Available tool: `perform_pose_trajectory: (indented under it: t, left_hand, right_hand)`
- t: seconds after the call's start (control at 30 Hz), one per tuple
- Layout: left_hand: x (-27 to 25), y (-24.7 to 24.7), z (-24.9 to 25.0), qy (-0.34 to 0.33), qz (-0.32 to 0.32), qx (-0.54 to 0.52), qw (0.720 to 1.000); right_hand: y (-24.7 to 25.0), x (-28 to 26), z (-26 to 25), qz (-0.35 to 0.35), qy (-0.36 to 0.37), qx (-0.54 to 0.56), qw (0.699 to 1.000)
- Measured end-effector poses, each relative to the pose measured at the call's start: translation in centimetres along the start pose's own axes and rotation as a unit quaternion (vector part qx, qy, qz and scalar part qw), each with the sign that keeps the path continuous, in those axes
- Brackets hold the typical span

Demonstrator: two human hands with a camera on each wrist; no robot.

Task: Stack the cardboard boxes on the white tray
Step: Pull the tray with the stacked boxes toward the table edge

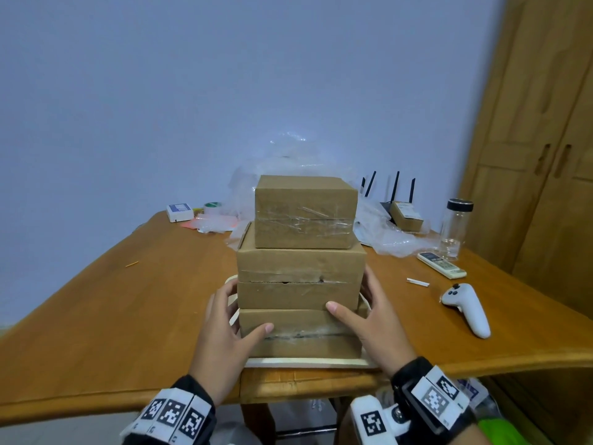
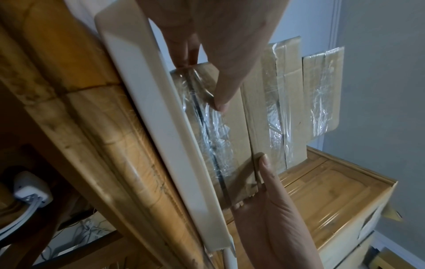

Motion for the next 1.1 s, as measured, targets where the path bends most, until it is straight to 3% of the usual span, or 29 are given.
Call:
perform_pose_trajectory:
  t: [0.2,0.27,0.37,0.5,0.73,1.1]
  left_hand:
    - [-1.4,1.1,0.5,0.004,-0.035,0.161,0.986]
    - [-2.0,1.7,0.0,0.035,-0.055,0.194,0.979]
    - [-2.3,1.8,-0.2,0.118,-0.056,0.091,0.987]
    - [-0.8,1.0,0.2,0.168,-0.028,-0.052,0.984]
    - [3.5,-0.5,-1.6,0.198,0.025,-0.043,0.979]
    - [9.0,-2.2,-4.2,0.225,0.077,-0.010,0.971]
  right_hand:
    - [0.9,-1.5,1.0,0.034,-0.059,-0.012,0.998]
    - [1.1,-2.1,1.6,0.043,-0.081,-0.020,0.996]
    - [0.8,-2.0,1.9,0.047,-0.097,-0.003,0.994]
    - [0.5,-0.5,1.9,0.048,-0.120,0.024,0.991]
    - [-0.3,2.5,3.1,0.014,-0.150,-0.006,0.989]
    - [-1.5,8.1,5.1,0.020,-0.157,-0.051,0.986]
Point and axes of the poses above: each hand's wrist, its own x-axis towards the middle knuckle, its own y-axis out of the back of the hand, z = x × y, the point moved 2 cm from there along x, towards the middle knuckle, and after that the axes turned 4 degrees about x, right-handed, at the moved point
